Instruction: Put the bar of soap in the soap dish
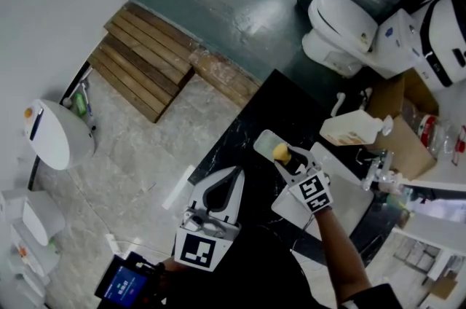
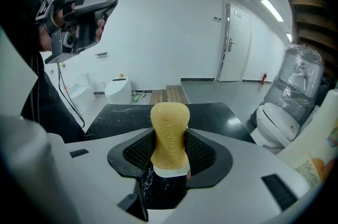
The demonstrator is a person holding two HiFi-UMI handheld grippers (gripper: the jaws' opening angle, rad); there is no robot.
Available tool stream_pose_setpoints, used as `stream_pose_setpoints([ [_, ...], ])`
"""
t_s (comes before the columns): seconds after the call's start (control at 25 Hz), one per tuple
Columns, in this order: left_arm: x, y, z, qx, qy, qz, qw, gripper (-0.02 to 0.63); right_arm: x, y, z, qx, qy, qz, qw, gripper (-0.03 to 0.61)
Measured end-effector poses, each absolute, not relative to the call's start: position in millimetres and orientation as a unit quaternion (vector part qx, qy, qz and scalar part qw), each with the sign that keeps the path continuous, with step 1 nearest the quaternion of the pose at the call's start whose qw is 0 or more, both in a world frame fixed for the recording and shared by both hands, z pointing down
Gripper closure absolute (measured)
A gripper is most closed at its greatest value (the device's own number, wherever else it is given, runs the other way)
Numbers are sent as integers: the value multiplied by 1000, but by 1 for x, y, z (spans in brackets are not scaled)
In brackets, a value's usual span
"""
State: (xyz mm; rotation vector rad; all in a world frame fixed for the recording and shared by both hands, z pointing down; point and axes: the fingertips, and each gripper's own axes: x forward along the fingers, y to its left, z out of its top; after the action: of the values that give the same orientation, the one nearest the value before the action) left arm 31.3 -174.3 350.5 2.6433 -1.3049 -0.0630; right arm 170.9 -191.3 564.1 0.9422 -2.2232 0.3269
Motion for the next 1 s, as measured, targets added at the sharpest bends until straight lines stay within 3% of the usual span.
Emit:
stream_pose_setpoints([
  [1.0,23,-175,357,884,-454,-26,108,614,169,-202,606,329,-846,132,399,407],
])
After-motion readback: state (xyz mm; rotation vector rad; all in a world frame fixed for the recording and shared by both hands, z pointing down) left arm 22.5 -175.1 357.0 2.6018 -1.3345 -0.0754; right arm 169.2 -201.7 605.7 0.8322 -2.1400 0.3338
